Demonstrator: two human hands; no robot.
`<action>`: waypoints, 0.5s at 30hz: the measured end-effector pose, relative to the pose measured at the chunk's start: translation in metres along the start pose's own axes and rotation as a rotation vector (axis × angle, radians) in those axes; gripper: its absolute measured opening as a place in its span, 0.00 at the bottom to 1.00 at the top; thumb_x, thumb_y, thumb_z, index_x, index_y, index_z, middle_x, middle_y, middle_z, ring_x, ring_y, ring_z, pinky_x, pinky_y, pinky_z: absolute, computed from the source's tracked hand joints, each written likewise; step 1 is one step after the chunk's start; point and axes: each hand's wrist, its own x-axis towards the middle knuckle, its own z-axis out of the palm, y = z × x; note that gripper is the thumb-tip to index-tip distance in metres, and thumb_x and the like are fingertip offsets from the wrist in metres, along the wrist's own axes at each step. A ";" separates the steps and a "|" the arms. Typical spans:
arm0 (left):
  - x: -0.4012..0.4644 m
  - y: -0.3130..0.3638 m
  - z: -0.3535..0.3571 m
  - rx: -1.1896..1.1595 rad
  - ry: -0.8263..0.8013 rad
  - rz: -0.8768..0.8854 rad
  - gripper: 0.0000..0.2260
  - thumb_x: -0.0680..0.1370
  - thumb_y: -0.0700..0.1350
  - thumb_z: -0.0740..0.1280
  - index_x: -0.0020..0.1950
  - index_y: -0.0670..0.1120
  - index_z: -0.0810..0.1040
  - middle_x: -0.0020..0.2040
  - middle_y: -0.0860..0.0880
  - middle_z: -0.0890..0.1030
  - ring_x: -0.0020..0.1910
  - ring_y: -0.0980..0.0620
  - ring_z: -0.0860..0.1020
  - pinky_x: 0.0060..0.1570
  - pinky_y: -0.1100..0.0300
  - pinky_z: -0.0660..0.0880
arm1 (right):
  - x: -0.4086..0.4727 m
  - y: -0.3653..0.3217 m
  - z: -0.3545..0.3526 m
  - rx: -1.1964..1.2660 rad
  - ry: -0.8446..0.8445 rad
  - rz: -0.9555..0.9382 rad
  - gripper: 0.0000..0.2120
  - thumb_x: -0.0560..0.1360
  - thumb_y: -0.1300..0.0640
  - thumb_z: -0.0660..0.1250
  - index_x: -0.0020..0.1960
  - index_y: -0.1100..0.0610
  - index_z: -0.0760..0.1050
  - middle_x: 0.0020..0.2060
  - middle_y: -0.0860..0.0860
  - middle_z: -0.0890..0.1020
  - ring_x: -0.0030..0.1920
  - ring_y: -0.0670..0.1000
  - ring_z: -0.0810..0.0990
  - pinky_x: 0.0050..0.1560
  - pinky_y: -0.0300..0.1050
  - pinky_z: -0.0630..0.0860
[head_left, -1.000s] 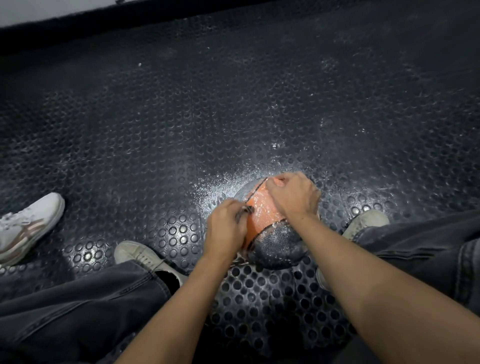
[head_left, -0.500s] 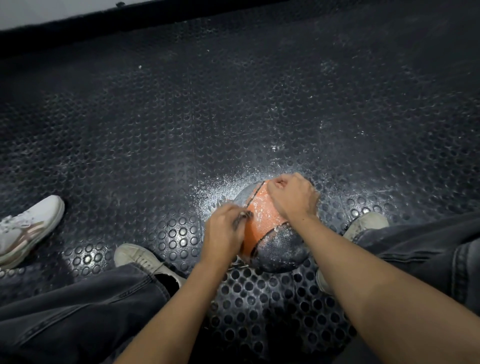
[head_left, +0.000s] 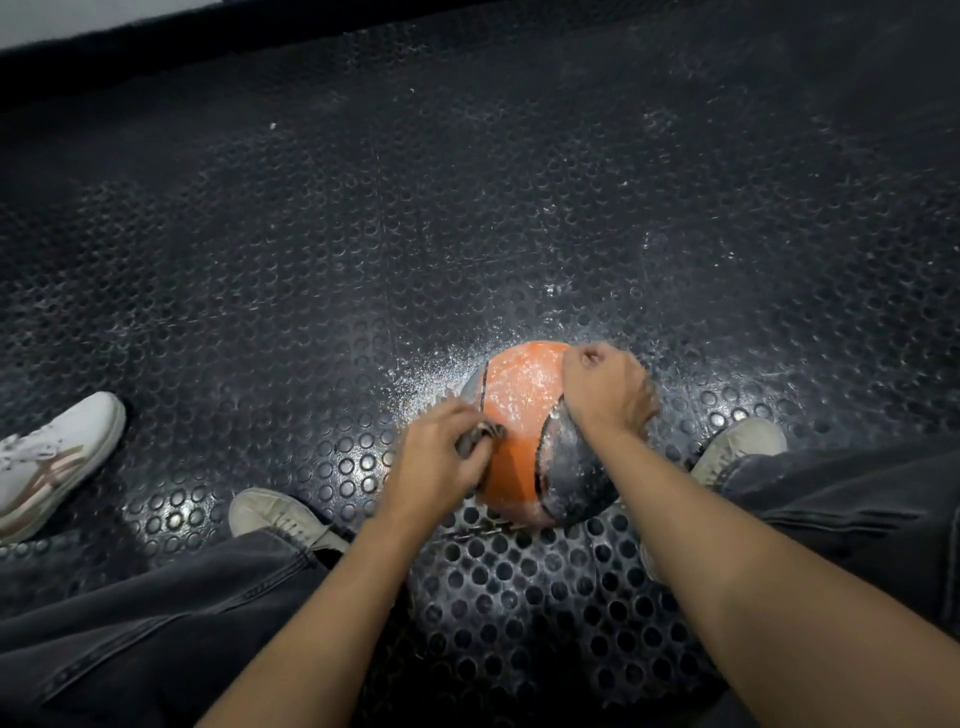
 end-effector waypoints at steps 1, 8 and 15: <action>-0.007 0.001 0.005 0.013 -0.015 0.028 0.08 0.73 0.37 0.71 0.51 0.44 0.84 0.48 0.53 0.81 0.44 0.59 0.77 0.49 0.71 0.75 | 0.004 -0.003 0.001 -0.004 -0.014 -0.002 0.14 0.79 0.46 0.61 0.45 0.53 0.80 0.42 0.49 0.81 0.43 0.50 0.72 0.58 0.48 0.65; 0.007 0.007 0.019 0.053 0.094 0.053 0.07 0.73 0.37 0.72 0.51 0.41 0.84 0.48 0.48 0.81 0.46 0.51 0.79 0.49 0.55 0.79 | 0.016 -0.016 -0.001 -0.026 -0.069 -0.001 0.13 0.78 0.45 0.61 0.51 0.49 0.82 0.45 0.50 0.82 0.45 0.52 0.72 0.54 0.51 0.64; -0.002 0.021 0.026 0.048 0.090 0.071 0.08 0.71 0.36 0.74 0.50 0.41 0.84 0.46 0.48 0.82 0.44 0.54 0.77 0.48 0.58 0.78 | 0.017 -0.017 -0.002 -0.060 -0.096 -0.077 0.14 0.79 0.45 0.60 0.51 0.49 0.82 0.42 0.49 0.81 0.43 0.52 0.74 0.56 0.49 0.67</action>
